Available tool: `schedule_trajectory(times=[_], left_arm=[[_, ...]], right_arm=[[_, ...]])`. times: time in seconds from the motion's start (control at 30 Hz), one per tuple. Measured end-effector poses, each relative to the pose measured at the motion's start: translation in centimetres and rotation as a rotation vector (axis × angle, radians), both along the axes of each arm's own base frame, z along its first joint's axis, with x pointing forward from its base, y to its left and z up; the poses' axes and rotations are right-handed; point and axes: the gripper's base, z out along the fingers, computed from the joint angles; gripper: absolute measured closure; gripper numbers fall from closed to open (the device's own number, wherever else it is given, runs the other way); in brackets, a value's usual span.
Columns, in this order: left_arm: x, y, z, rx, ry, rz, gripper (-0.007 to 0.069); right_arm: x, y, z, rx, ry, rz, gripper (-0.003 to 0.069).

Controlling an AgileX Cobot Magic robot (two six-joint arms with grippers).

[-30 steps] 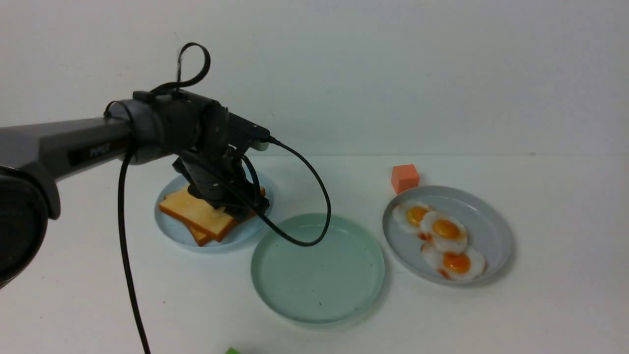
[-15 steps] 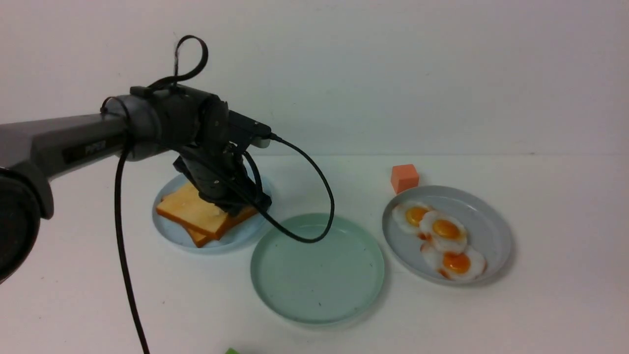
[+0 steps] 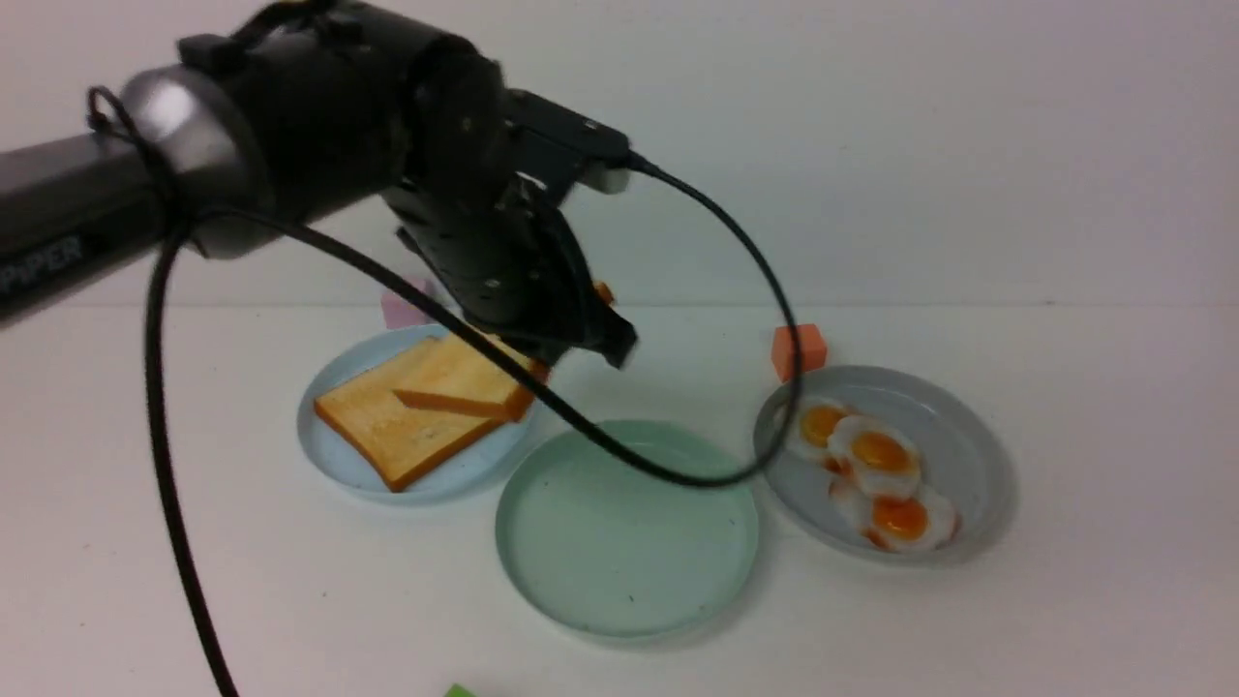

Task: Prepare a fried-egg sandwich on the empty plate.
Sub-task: Use the left arm to put a slice of bread into the empty plate in the middle

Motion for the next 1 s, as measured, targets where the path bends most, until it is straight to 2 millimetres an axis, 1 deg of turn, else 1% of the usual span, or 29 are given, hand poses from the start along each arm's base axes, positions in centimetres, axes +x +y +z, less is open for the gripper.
schedule_trajectory(times=[0.03, 0.07, 0.1, 0.13, 0.2, 0.3, 0.33, 0.43, 0.57, 0.63, 0.7, 0.77, 0.83, 0.87, 0.9, 0.93, 0.97, 1.0], left_arm=[[-1.7, -2.4, -0.7, 0.013, 0.02, -0.07, 0.0614], [-3.0, -3.9, -1.4, 0.023, 0.03, -0.116, 0.0614], [-3.2, -4.1, -1.5, 0.024, 0.03, -0.123, 0.0614], [-4.5, -5.4, -2.6, 0.052, 0.03, -0.17, 0.0614], [-5.3, -6.1, -3.7, 0.084, 0.011, -0.197, 0.0614], [-5.1, -6.3, -4.9, 0.118, -0.008, -0.198, 0.0614], [-5.1, -6.3, -4.9, 0.119, -0.009, -0.198, 0.0614], [-4.6, -6.7, -6.7, 0.15, 0.004, -0.204, 0.0614], [-4.2, -7.1, -8.9, 0.174, 0.032, -0.213, 0.0612], [-4.1, -7.2, -9.6, 0.182, 0.04, -0.217, 0.0592], [-3.9, -7.2, -9.9, 0.193, 0.037, -0.222, 0.0554], [-3.8, -7.2, -9.9, 0.204, 0.022, -0.23, 0.0488], [-3.8, -7.2, -9.9, 0.216, 0.013, -0.235, 0.0404], [-3.8, -7.2, -9.9, 0.216, 0.013, -0.235, 0.0395], [-3.8, -7.1, -9.9, 0.222, 0.014, -0.236, 0.0316], [-3.8, -7.1, -9.8, 0.221, 0.013, -0.234, 0.0291], [-3.9, -6.9, -9.4, 0.219, 0.013, -0.227, 0.0247], [-4.0, -6.9, -8.7, 0.207, 0.006, -0.217, 0.0218]], right_arm=[[0.0, 0.0, 0.0, -0.006, 0.001, -0.002, 0.0652], [0.0, -0.1, 0.0, -0.007, -0.001, -0.003, 0.0652], [0.0, -0.1, 0.0, -0.007, -0.002, -0.003, 0.0651], [-0.2, -0.2, 0.0, -0.007, -0.01, -0.005, 0.065], [-0.5, -0.4, 0.2, -0.003, -0.025, -0.006, 0.0649], [-1.2, -0.7, 0.4, 0.008, -0.052, -0.007, 0.0649], [-1.2, -0.8, 0.4, 0.008, -0.054, -0.008, 0.0649], [-1.9, -1.2, 0.6, 0.019, -0.082, -0.009, 0.0648], [-2.3, -1.3, 0.6, 0.023, -0.091, -0.009, 0.0648], [-2.3, -1.3, 0.6, 0.024, -0.093, -0.01, 0.0648], [-2.3, -1.3, 0.6, 0.027, -0.091, -0.008, 0.0646], [-2.3, -1.3, 0.6, 0.027, -0.091, -0.008, 0.0645], [-2.3, -1.3, 0.6, 0.029, -0.09, -0.007, 0.0643], [-2.3, -1.3, 0.6, 0.029, -0.09, -0.007, 0.0643], [-2.3, -1.3, 0.6, 0.03, -0.091, -0.006, 0.0642], [-2.3, -1.3, 0.6, 0.032, -0.091, -0.006, 0.0643], [-2.2, -1.2, 0.6, 0.032, -0.088, -0.006, 0.0642], [-2.1, -1.1, 0.6, 0.033, -0.084, -0.007, 0.0641]])
